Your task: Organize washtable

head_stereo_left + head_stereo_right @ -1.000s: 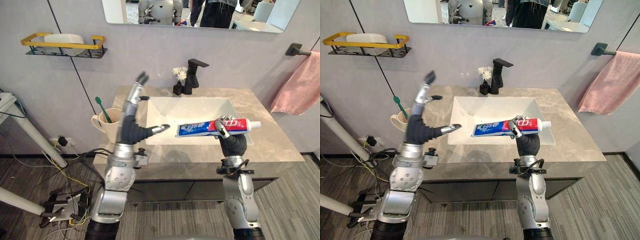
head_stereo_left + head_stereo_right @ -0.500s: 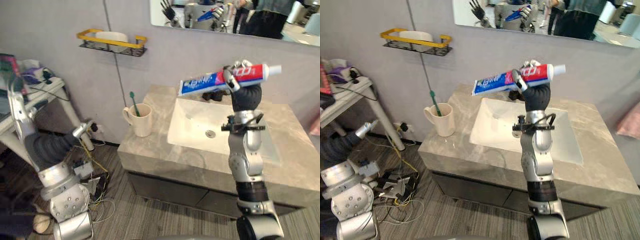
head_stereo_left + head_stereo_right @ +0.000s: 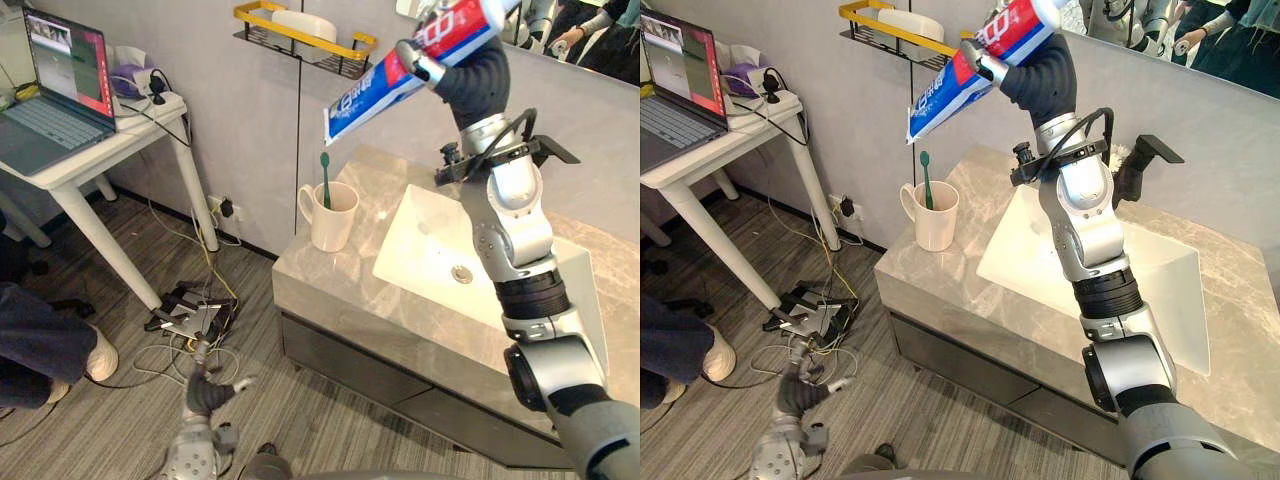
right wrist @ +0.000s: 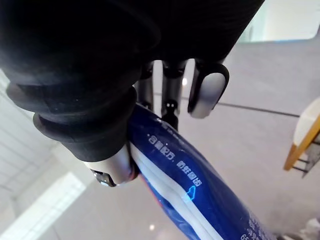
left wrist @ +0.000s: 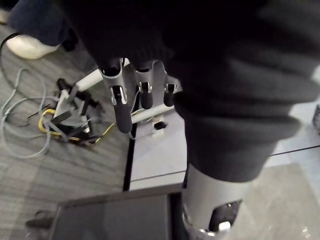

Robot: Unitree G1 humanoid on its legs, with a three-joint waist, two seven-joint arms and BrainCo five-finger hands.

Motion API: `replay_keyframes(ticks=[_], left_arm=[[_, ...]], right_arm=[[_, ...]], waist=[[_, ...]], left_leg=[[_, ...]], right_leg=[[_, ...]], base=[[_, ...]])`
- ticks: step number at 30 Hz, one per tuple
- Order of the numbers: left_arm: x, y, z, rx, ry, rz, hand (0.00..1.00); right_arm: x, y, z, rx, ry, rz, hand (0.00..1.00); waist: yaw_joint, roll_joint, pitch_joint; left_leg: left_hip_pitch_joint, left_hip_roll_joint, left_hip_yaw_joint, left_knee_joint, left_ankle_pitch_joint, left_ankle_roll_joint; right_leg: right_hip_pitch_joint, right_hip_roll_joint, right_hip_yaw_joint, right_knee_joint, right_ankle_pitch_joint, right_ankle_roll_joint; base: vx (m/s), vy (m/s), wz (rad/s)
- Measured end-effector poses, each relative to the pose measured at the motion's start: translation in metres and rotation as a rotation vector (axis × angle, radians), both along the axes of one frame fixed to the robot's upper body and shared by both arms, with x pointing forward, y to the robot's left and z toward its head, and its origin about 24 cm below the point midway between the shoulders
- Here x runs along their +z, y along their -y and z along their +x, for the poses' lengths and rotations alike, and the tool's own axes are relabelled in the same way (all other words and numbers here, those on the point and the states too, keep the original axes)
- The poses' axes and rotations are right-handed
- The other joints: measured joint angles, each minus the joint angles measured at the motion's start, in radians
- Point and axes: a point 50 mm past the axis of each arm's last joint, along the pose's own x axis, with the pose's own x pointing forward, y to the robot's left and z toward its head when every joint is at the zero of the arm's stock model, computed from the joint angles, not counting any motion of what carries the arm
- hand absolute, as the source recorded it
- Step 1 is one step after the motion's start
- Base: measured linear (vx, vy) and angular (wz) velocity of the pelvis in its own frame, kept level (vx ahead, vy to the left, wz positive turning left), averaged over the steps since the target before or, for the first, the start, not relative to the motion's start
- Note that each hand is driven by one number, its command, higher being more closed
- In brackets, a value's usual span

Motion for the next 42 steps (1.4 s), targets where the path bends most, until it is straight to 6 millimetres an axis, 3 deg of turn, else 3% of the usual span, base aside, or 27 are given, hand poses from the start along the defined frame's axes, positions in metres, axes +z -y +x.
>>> replay_keyframes(ticks=[8,20,30,37,42], left_arm=[[-0.007,-0.002,0.010,-0.038,-0.022,-0.017,0.00],[-0.042,0.002,-0.001,-0.046,-0.190,-0.103,0.00],[-0.046,0.007,0.005,-0.081,-0.202,-0.112,0.00],[-0.045,0.011,0.009,-0.097,-0.187,-0.163,0.00],[-0.043,0.013,0.012,-0.109,-0.178,-0.161,0.00]], right_arm=[[0.008,0.006,-0.001,-0.071,0.046,-0.082,1.00],[0.007,-0.009,0.007,-0.105,0.044,-0.146,1.00],[-0.013,-0.013,0.027,-0.145,-0.078,-0.182,1.00],[-0.014,-0.015,0.028,-0.139,-0.090,-0.177,1.00],[-0.018,-0.021,0.029,-0.117,-0.104,-0.167,1.00]], waist=[[0.001,-0.009,0.021],[0.005,-0.006,0.050],[0.025,-0.011,0.053],[0.029,-0.034,0.066],[0.028,-0.037,0.068]], left_leg=[[-0.018,0.002,0.018,0.001,-0.002,-0.002],[-0.030,0.016,0.038,0.010,-0.002,-0.001],[-0.058,0.020,0.007,0.019,0.001,-0.005],[-0.072,0.018,-0.009,0.025,0.002,-0.006],[-0.072,0.019,-0.008,0.028,0.001,-0.006]], right_leg=[[-0.029,0.000,0.017,0.000,0.003,0.000],[-0.060,0.005,0.041,0.026,0.004,-0.001],[-0.063,0.016,0.017,0.015,0.004,-0.001],[-0.061,0.018,0.000,0.010,0.004,-0.002],[-0.061,0.018,0.002,0.010,0.004,-0.002]], base=[[0.00,-0.003,-0.06],[-0.03,-0.008,-0.05],[-0.01,-0.020,0.08],[0.01,-0.007,0.07],[0.00,0.000,0.00]])
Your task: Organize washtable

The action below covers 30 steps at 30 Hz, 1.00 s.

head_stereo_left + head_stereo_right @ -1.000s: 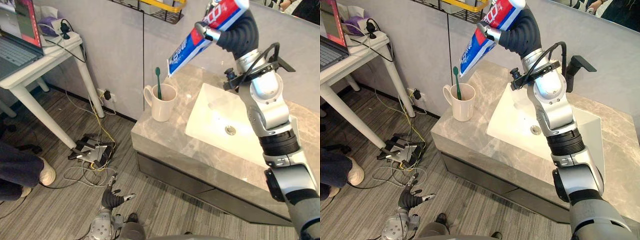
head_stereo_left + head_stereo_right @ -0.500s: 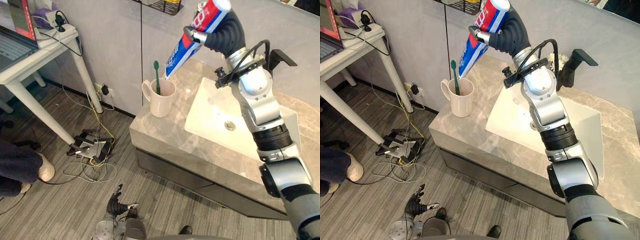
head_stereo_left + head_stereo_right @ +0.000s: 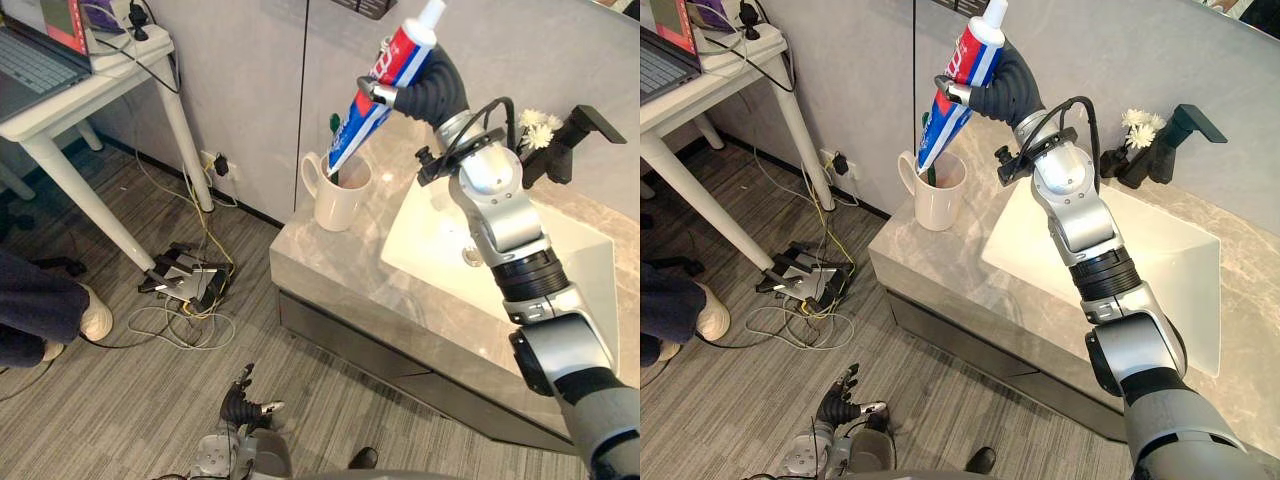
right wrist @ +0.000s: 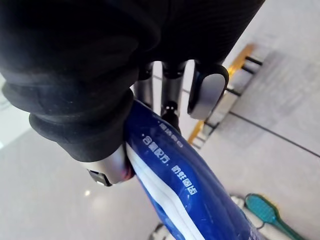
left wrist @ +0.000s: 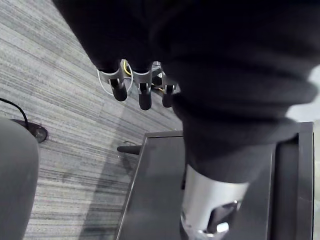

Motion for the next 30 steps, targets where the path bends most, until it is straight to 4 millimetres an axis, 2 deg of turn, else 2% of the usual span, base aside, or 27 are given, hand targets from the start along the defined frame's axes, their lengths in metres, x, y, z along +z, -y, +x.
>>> replay_keyframes(ticks=[7,13,30], left_arm=[[0.0034,-0.0003,0.0027,-0.001,0.018,0.005,0.00],[0.0053,-0.0005,0.0040,-0.003,0.028,0.007,0.00],[0.0051,-0.0005,0.0036,-0.005,0.026,0.010,0.00]], right_arm=[[-0.0009,-0.0015,-0.0002,0.009,-0.003,-0.009,1.00],[-0.0027,-0.0015,-0.0002,0.019,-0.010,-0.022,1.00],[-0.0096,0.0069,0.0012,-0.015,-0.026,-0.014,1.00]], waist=[[-0.001,-0.001,0.001],[-0.004,-0.019,0.011],[-0.005,-0.020,0.012]], left_leg=[[-0.001,0.001,0.007,0.004,0.000,0.000],[-0.001,0.002,0.023,0.006,0.000,0.000],[0.000,0.003,0.034,0.008,0.000,0.000]], right_leg=[[-0.004,0.000,0.010,0.001,0.001,-0.002],[-0.014,-0.001,0.027,0.004,0.005,-0.006],[-0.026,-0.004,0.042,0.018,0.005,-0.006]], base=[[-0.01,-0.003,-0.03],[-0.02,-0.004,-0.08],[0.00,-0.001,-0.01]])
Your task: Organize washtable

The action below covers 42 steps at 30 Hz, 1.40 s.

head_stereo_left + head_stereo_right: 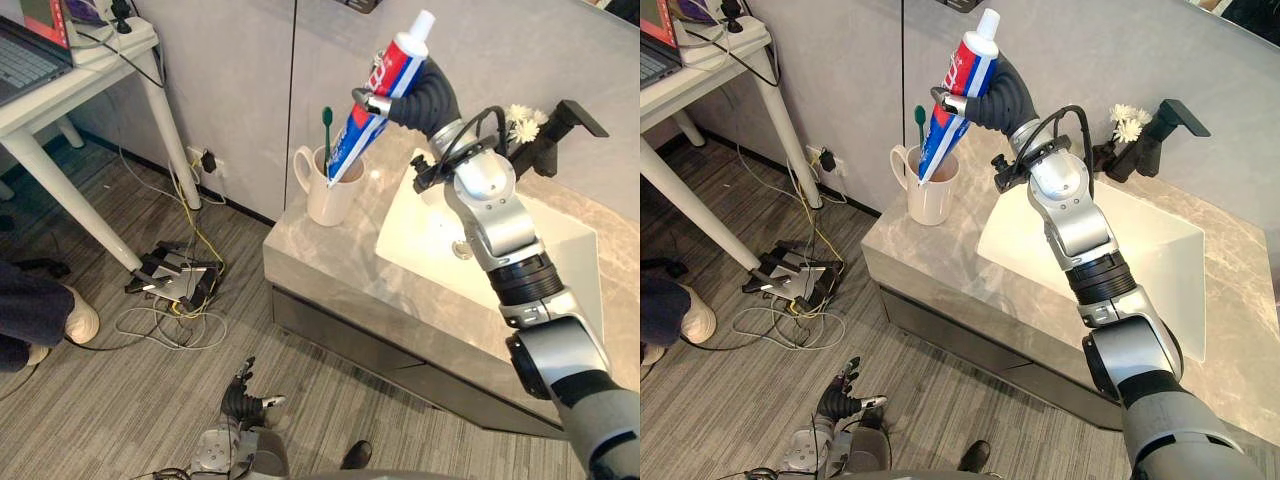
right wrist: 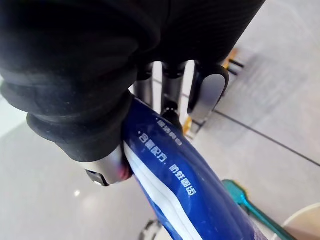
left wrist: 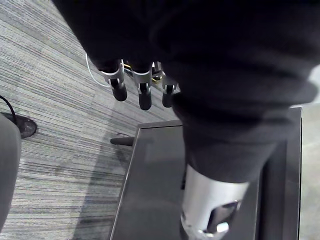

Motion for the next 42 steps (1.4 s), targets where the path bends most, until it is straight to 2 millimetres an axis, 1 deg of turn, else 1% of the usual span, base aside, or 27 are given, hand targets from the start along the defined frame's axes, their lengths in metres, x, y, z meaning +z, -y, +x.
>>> replay_keyframes(ticks=[7,14,19,28,30,38,42], left_arm=[[0.000,0.000,0.000,-0.001,-0.001,-0.001,0.00],[-0.001,0.007,0.000,-0.029,-0.002,-0.010,0.00],[-0.002,0.008,-0.001,-0.030,-0.008,-0.011,0.00],[-0.002,0.007,-0.003,-0.028,-0.014,-0.010,0.00],[-0.003,0.007,-0.004,-0.029,-0.016,-0.010,0.00],[-0.003,0.008,-0.005,-0.053,-0.024,-0.006,0.00],[-0.004,0.008,-0.005,-0.049,-0.026,-0.011,0.00]], right_arm=[[-0.001,0.012,0.001,-0.074,0.017,0.011,1.00],[-0.001,0.012,0.001,-0.095,0.021,0.012,1.00],[-0.006,0.015,0.006,-0.110,-0.010,0.031,1.00],[-0.009,0.014,0.009,-0.120,-0.034,0.045,1.00],[-0.013,0.014,0.012,-0.130,-0.055,0.053,1.00],[-0.018,0.017,0.018,-0.141,-0.105,0.064,1.00],[-0.012,0.016,0.022,-0.148,-0.107,0.062,1.00]], waist=[[-0.001,0.000,0.000],[0.002,0.000,0.000],[0.004,0.001,-0.001],[0.004,0.002,-0.002],[0.004,0.003,-0.004],[0.006,0.002,-0.015],[0.005,0.003,-0.017]], left_leg=[[0.000,0.000,0.002,0.000,0.000,0.000],[0.000,0.000,0.003,0.001,0.000,0.000],[0.000,0.000,0.002,0.001,0.000,0.000],[0.000,0.000,0.000,0.003,0.000,0.000],[0.000,0.001,0.000,0.004,0.000,0.000],[0.000,0.006,0.004,0.008,0.000,0.000],[0.000,0.014,0.004,0.008,0.003,-0.005]], right_leg=[[-0.002,0.000,0.002,0.001,0.000,0.000],[-0.002,0.000,0.003,0.001,0.000,-0.001],[-0.002,0.000,0.002,0.001,0.001,-0.001],[0.001,0.000,0.000,0.002,0.001,-0.001],[0.001,0.001,0.001,0.002,0.002,-0.003],[0.001,0.005,0.004,0.001,0.007,-0.010],[0.000,0.014,0.007,-0.001,0.010,-0.014]], base=[[0.00,0.000,0.00],[0.00,0.000,0.00],[0.00,0.000,0.00],[0.00,0.000,0.00],[0.00,0.000,0.00],[0.00,0.000,0.00],[0.00,0.000,-0.01]])
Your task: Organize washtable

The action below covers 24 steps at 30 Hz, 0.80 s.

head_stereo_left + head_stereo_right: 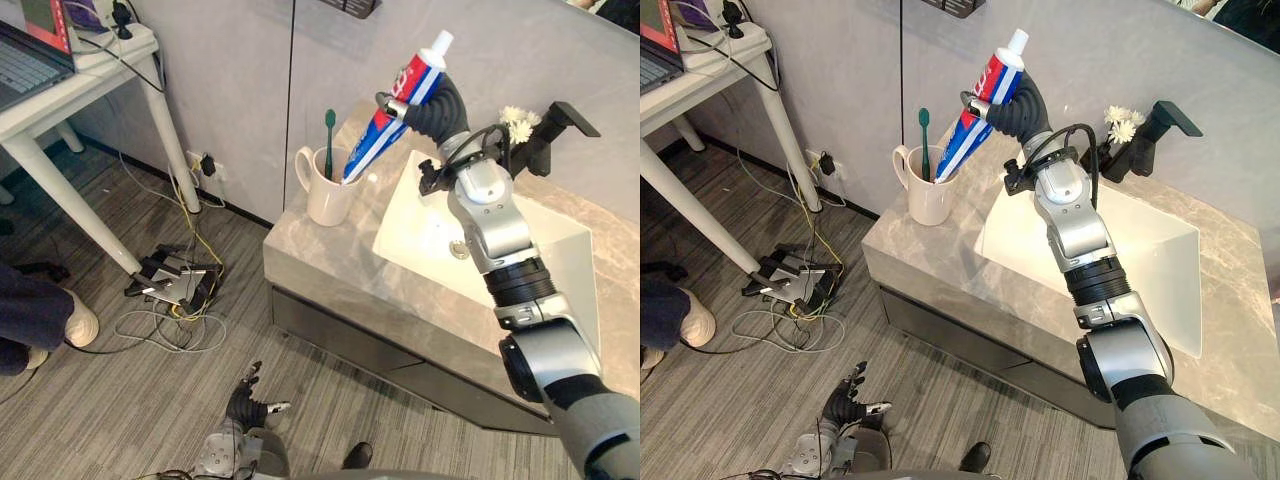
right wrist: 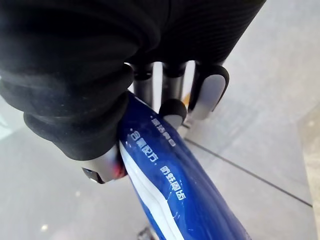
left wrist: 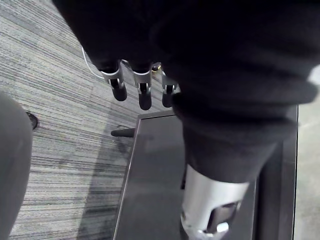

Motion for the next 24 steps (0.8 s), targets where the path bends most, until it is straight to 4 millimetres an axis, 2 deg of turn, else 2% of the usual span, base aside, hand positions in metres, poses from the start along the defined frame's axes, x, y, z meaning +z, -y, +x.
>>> replay_keyframes(ticks=[11,19,24], left_arm=[[0.000,-0.001,-0.001,0.011,-0.002,-0.017,0.00],[-0.002,-0.004,-0.002,0.034,-0.007,-0.041,0.00],[-0.002,-0.003,-0.002,0.034,-0.006,-0.042,0.00]], right_arm=[[0.022,-0.005,0.003,0.016,0.033,0.025,1.00],[0.023,-0.004,0.007,0.008,0.015,0.025,1.00],[0.021,-0.011,0.007,0.023,0.012,-0.005,1.00]], waist=[[0.001,-0.003,-0.003],[0.000,-0.004,-0.004],[0.001,-0.004,-0.004]], left_leg=[[0.000,0.016,0.007,-0.005,0.008,-0.011],[0.000,0.022,0.011,-0.009,0.011,-0.015],[-0.001,0.023,0.010,-0.010,0.012,-0.016]], right_leg=[[-0.006,0.015,0.007,-0.002,0.003,-0.005],[-0.007,0.025,0.015,-0.020,0.012,-0.015],[-0.007,0.026,0.015,-0.020,0.012,-0.015]], base=[[0.00,-0.006,-0.01],[-0.01,-0.015,-0.04],[0.00,0.000,0.00]])
